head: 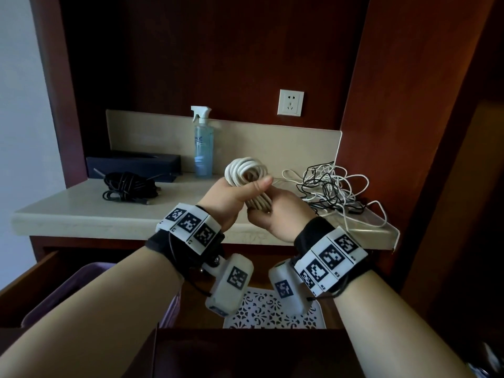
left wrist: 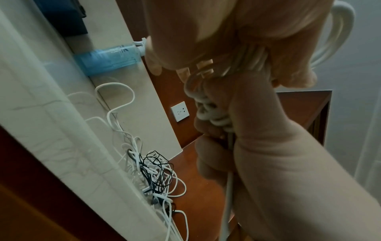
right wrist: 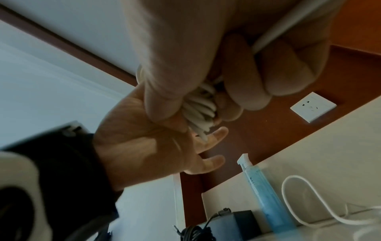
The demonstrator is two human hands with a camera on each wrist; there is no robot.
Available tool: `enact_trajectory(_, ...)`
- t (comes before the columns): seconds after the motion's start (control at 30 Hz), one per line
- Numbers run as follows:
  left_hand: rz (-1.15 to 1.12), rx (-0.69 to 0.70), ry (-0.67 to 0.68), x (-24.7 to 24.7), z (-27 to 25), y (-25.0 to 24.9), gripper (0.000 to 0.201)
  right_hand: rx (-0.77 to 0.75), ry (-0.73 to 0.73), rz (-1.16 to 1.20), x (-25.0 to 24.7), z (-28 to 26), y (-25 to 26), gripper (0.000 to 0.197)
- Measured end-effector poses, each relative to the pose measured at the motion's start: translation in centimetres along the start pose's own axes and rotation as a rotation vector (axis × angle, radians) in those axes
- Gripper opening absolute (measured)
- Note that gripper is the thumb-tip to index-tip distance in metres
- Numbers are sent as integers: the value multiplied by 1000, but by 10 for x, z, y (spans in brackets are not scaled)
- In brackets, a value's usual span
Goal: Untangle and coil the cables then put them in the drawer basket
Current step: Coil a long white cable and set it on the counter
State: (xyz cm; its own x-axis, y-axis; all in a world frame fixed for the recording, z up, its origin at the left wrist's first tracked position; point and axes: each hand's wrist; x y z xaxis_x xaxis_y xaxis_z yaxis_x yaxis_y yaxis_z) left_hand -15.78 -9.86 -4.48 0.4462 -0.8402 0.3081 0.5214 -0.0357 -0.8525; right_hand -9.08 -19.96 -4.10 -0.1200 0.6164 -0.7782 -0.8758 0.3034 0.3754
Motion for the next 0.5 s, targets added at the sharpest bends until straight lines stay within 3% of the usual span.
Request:
enact_trajectory(0.13,97,-52,93,-9,7,-6,26,-39,-25,-187,-13,4,-2,24)
enact_trajectory(0.27,310,-81,316,-31,15,-14,41,-119,-56,-436,-25,7,-7,13)
enact_trajectory(0.37,412,-271,448,-40,13,-27,56,-209,-23,-694,-32,11,-12,23)
enact_trajectory(0.43,458,-359,416,-34,10,-31,50,-276,-1,-782,-32,16,-15,27)
enact_trajectory(0.5,628,-359,313,-24,10,-31,39,-337,11,-866,-32,21,-16,27)
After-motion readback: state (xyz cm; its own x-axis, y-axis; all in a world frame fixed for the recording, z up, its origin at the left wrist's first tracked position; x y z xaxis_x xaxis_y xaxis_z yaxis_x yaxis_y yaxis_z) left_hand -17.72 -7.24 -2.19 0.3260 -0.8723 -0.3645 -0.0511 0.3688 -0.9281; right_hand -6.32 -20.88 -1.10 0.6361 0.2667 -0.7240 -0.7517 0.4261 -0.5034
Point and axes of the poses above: each hand's wrist, its own z-axis towards the middle knuckle, its own x-axis out of the palm, y = z × x, and after that the axes turned 8 degrees about -y, right-handed
